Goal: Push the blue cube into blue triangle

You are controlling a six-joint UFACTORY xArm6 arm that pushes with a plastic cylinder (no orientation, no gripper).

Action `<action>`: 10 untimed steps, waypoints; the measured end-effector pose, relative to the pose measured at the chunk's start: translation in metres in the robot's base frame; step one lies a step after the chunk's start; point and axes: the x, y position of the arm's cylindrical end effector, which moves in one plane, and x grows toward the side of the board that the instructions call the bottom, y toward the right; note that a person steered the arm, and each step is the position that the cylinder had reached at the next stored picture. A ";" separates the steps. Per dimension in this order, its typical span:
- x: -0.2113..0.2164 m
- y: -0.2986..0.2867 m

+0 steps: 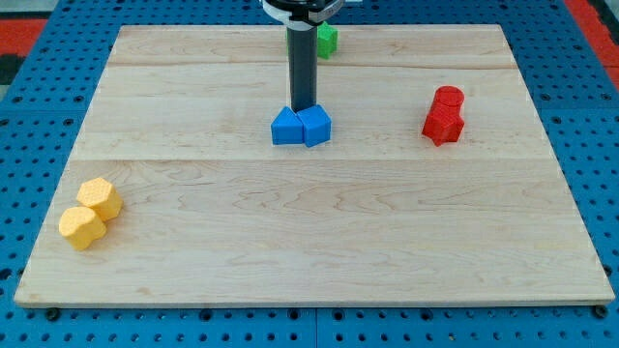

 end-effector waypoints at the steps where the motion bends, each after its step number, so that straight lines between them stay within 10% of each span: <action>1: -0.001 0.044; 8: 0.029 0.022; 10: -0.019 0.052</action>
